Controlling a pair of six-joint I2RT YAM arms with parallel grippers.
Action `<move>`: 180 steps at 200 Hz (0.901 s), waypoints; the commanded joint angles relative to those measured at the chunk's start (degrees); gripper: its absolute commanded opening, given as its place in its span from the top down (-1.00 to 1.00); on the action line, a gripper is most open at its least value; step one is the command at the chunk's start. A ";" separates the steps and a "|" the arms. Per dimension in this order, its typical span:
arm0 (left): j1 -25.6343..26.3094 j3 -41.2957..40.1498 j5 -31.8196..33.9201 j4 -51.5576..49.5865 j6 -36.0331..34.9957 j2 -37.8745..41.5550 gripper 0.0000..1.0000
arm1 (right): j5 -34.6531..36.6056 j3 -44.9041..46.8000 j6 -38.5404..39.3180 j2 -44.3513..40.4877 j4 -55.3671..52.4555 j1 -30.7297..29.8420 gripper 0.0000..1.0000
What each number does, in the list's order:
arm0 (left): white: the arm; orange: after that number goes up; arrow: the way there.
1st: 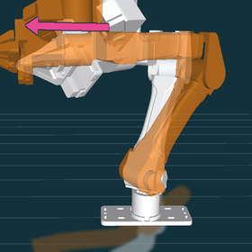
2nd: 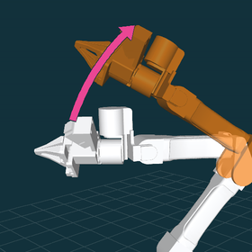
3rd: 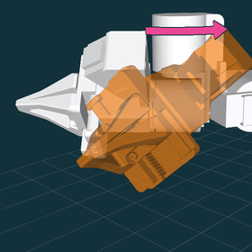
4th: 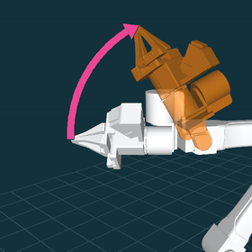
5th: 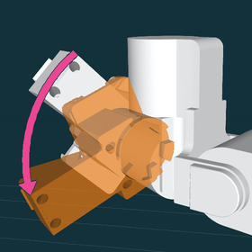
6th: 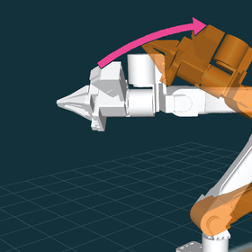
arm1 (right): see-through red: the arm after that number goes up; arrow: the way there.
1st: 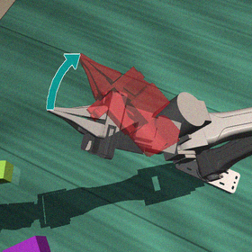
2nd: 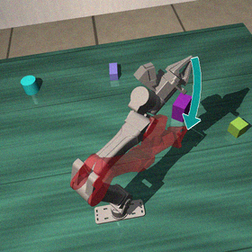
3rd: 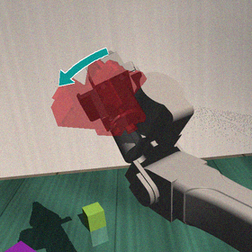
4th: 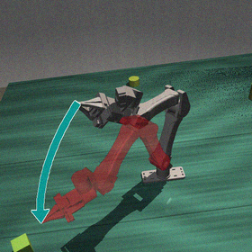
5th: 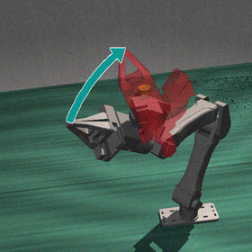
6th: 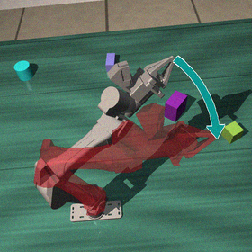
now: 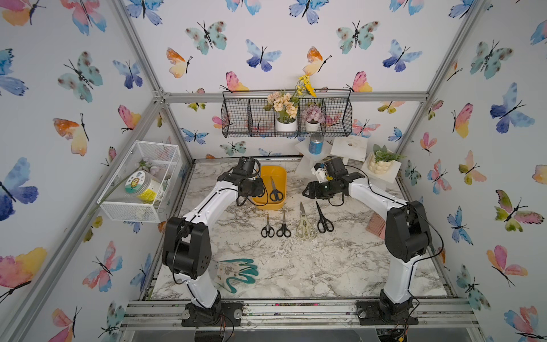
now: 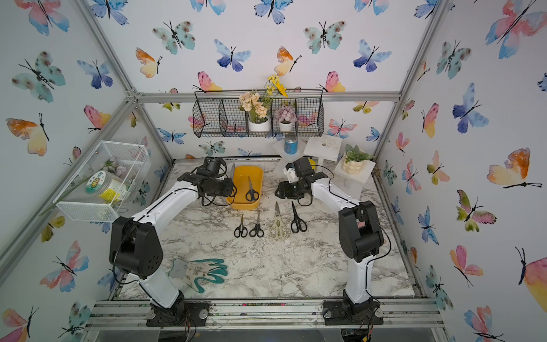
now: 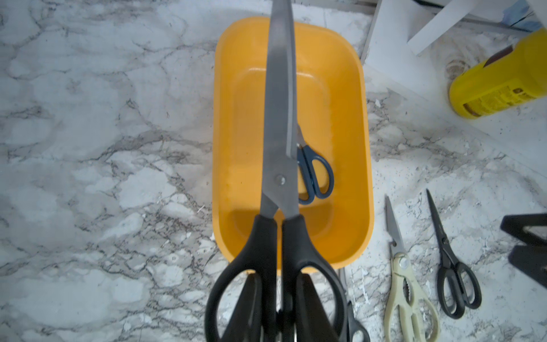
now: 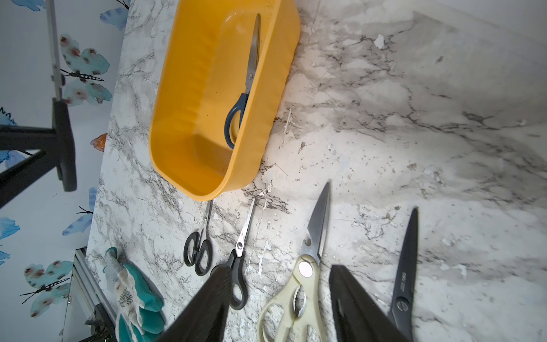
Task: Take the scissors out of the storage box
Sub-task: Place the scissors at the center of the board.
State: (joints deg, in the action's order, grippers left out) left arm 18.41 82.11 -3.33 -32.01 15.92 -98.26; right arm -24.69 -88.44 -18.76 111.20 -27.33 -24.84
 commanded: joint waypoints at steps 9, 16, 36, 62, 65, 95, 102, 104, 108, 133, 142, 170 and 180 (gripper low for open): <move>-0.34 -6.55 2.24 0.67 0.86 6.55 0.83 | -1.24 -0.59 0.92 1.29 0.62 -0.38 -0.17; -0.36 -8.13 2.30 0.81 1.10 7.71 0.83 | -1.24 -0.59 0.97 1.35 0.70 -0.39 -0.17; -0.32 -12.15 2.37 1.26 1.72 10.28 0.83 | -1.37 -0.50 1.01 1.62 0.79 -0.43 -0.17; -0.42 -17.55 2.91 1.57 2.81 13.51 0.83 | -1.50 -0.72 1.10 1.78 0.88 -0.38 -0.17; -0.40 -18.17 2.96 1.67 2.89 13.82 0.83 | -1.58 -0.68 1.10 1.80 0.92 -0.38 -0.17; -0.40 -23.15 3.07 2.38 3.80 15.84 0.83 | -1.76 -0.71 1.10 1.96 1.14 -0.38 -0.17; -0.40 -24.07 3.17 2.64 3.98 15.97 0.83 | -1.83 -0.68 1.10 2.09 1.19 -0.38 -0.17; -0.42 -24.31 3.23 2.72 4.02 16.03 0.83 | -1.83 -0.68 1.10 2.09 1.24 -0.38 -0.17; -0.44 -24.79 3.24 2.89 4.15 16.09 0.83 | -1.85 -0.82 1.10 2.17 1.25 -0.38 -0.17; -0.41 -27.54 3.30 4.24 5.11 16.32 0.83 | -2.03 -1.23 1.19 2.40 1.19 -0.47 -0.17; -0.40 -28.64 3.33 4.90 5.34 16.19 0.83 | -2.03 -1.38 1.19 2.45 1.14 -0.47 -0.17; -0.44 -30.55 3.36 6.44 5.26 14.20 0.83 | -2.12 -1.92 1.36 2.78 0.97 -0.47 -0.17; -0.43 -31.00 3.36 7.06 5.04 13.29 0.83 | -2.04 -2.00 1.45 2.73 0.88 -0.47 -0.17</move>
State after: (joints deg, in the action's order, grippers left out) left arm 18.33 52.01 -1.34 -27.62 20.78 -83.59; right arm -25.52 -88.66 -18.33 112.95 -26.50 -24.86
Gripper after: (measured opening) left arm 0.187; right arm 0.584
